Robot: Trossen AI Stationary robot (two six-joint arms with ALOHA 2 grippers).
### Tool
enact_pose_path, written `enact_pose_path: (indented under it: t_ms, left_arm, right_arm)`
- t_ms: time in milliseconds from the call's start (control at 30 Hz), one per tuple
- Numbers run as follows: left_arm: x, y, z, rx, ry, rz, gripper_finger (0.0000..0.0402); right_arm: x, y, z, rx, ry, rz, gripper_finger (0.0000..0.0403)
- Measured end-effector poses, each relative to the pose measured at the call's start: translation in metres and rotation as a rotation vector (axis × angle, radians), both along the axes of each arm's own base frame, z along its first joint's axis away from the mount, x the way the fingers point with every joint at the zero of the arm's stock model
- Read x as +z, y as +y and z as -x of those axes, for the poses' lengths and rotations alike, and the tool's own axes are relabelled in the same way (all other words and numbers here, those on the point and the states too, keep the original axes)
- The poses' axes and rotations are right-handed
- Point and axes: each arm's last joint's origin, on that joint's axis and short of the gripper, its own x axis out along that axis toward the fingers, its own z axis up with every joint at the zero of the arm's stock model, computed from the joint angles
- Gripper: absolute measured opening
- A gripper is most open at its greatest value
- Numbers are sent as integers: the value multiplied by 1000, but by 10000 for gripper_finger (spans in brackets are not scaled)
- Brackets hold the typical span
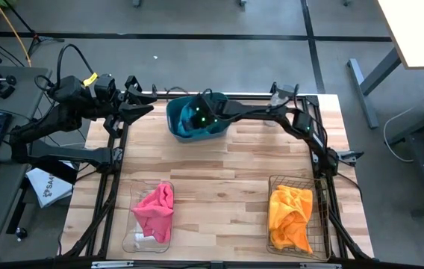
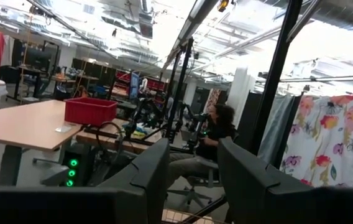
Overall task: Sort microfiber towel by color & place in baskets
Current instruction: Put the blue microfiber towel into the blue bin, then return to Home Position
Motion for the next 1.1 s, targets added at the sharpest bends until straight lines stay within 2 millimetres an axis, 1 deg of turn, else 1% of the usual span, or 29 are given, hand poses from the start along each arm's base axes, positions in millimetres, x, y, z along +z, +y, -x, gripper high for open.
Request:
enact_pose_path:
  t_ms: [100, 167, 267, 433, 533, 633, 700, 800, 900, 1000, 1100]
  left_arm:
    - [0, 0, 0, 0, 0, 1, 125]
    - [0, 0, 0, -1, 0, 7, 125]
    - [0, 0, 0, -1, 0, 9, 125]
    - [0, 0, 0, 1, 0, 10, 125]
    - [0, 0, 0, 2, 0, 10, 125]
    - [0, 0, 0, 2, 0, 10, 125]
    - [0, 0, 0, 2, 0, 10, 125]
    - [0, 0, 0, 2, 0, 10, 125]
    - [0, 0, 0, 2, 1, 10, 125]
    - [0, 0, 0, 2, 2, 10, 125]
    - [-1, 0, 0, 2, 10, 12, 125]
  right_arm:
    - [-2, -11, 2, -46, 14, 21, 0]
    - [-8, -17, 4, -68, 47, 21, 0]
    - [-15, -18, 7, -82, 91, 29, 0]
    - [-13, -20, 7, -72, 84, 48, 2]
    - [-13, -23, 8, -109, 71, 18, 20]
    - [-10, -28, 9, -64, 43, -10, 59]
    - [1, -29, 10, -31, 24, 9, 91]
    - [28, -30, 12, 27, 3, 71, 140]
    - [53, -31, 15, 66, 50, 129, 180]
    - [73, -30, 18, 120, 90, 183, 207]
    - [95, -25, 24, 230, 131, 230, 220]
